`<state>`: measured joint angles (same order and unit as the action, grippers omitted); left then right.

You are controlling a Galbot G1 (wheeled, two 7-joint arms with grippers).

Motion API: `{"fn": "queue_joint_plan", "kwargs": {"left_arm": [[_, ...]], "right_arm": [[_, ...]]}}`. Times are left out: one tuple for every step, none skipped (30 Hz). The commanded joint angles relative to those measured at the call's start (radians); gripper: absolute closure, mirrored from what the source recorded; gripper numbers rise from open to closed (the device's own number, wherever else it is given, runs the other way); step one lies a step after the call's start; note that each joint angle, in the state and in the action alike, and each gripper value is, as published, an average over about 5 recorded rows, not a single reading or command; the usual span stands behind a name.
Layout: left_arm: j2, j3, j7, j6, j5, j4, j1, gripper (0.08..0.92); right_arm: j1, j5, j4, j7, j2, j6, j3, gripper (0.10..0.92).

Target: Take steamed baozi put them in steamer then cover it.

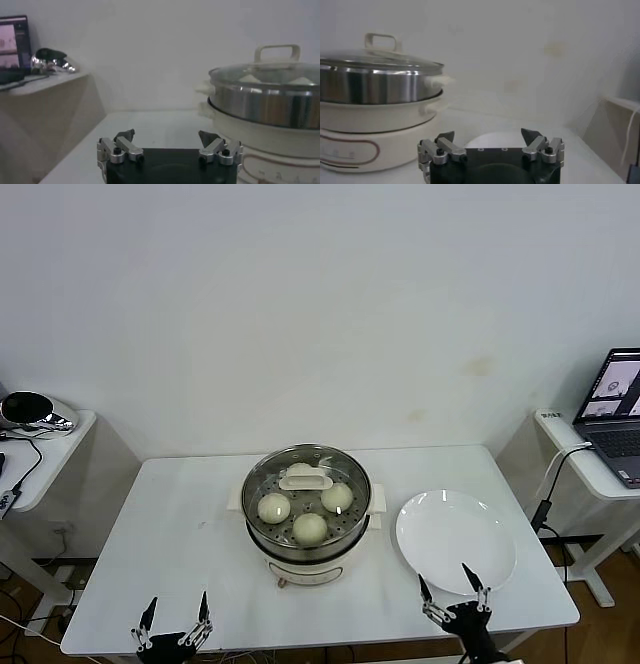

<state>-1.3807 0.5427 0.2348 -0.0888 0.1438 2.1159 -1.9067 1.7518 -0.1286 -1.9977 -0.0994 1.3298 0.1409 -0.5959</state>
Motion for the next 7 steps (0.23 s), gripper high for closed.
{"fn": "queue_joint_plan", "kwargs": {"left_arm": [[-0.005,0.013,-0.008,-0.024,0.034,-0.027,-0.019,0.177],[-0.005,0.014,-0.009,-0.024,0.034,-0.028,-0.018,0.177],[-0.005,0.015,-0.011,-0.024,0.033,-0.030,-0.018,0.177],[-0.005,0.016,-0.012,-0.024,0.033,-0.031,-0.018,0.177],[-0.005,0.016,-0.013,-0.024,0.032,-0.033,-0.018,0.177],[-0.005,0.017,-0.014,-0.024,0.032,-0.034,-0.018,0.177],[-0.005,0.017,-0.014,-0.023,0.031,-0.035,-0.017,0.177]], "right_arm": [[0.008,-0.013,-0.007,-0.004,-0.004,-0.008,0.020,0.203],[0.008,-0.014,-0.008,-0.004,-0.005,-0.009,0.021,0.203],[0.008,-0.018,-0.008,-0.004,-0.005,-0.013,0.022,0.203],[0.009,-0.022,-0.009,-0.005,-0.007,-0.017,0.024,0.203],[0.010,-0.027,-0.009,-0.006,-0.008,-0.022,0.025,0.203],[0.010,-0.030,-0.009,-0.007,-0.009,-0.025,0.026,0.203],[0.011,-0.033,-0.009,-0.008,-0.011,-0.028,0.028,0.203]]}}
